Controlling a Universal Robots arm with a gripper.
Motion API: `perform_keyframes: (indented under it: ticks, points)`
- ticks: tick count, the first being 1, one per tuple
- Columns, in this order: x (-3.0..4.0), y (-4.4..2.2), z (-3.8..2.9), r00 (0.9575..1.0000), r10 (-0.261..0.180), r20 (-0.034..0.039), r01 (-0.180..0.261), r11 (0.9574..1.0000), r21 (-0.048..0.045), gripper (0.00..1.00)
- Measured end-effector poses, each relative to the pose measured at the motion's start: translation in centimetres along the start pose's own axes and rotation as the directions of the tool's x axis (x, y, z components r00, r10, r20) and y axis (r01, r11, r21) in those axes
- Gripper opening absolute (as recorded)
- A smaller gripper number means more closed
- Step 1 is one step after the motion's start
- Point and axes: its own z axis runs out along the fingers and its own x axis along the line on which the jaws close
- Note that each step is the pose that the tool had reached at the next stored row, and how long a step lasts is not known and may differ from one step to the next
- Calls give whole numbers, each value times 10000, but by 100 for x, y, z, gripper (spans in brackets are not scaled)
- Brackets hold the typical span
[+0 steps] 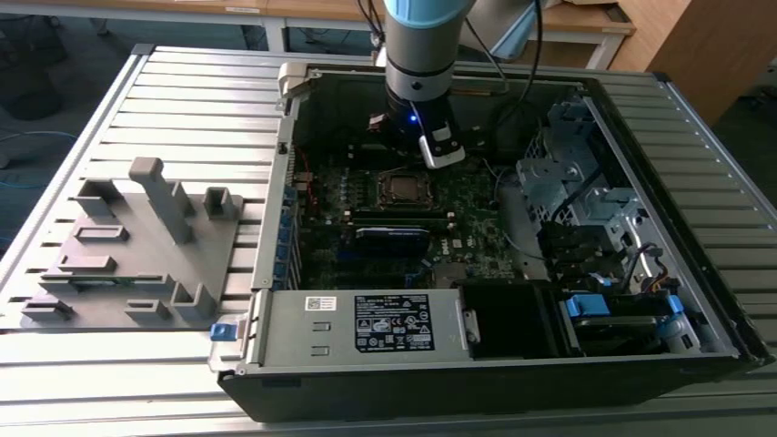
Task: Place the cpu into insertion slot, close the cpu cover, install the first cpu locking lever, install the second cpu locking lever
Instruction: 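Install the first cpu locking lever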
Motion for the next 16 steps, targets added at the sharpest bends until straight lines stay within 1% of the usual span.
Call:
perform_keyframes:
  ticks: [2, 3, 5, 7, 10, 12, 16]
  points:
    - [6, -3, 0, 10000, -3, 26, 3, 10000, -74, 10]
    - [9, -6, 1, 10000, -3, 36, 4, 9999, -130, 10]
    - [11, -14, 2, 10000, 3, 42, -1, 9996, -284, 10]
    - [10, -22, 2, 10000, 9, 40, -8, 9992, -403, 10]
    - [6, -44, 2, 10000, 4, 78, -1, 9989, -477, 10]
    - [6, -64, 5, 9999, -3, 126, 10, 9986, -532, 10]
    - [23, -86, 16, 9996, -40, 287, 59, 9980, -634, 10]
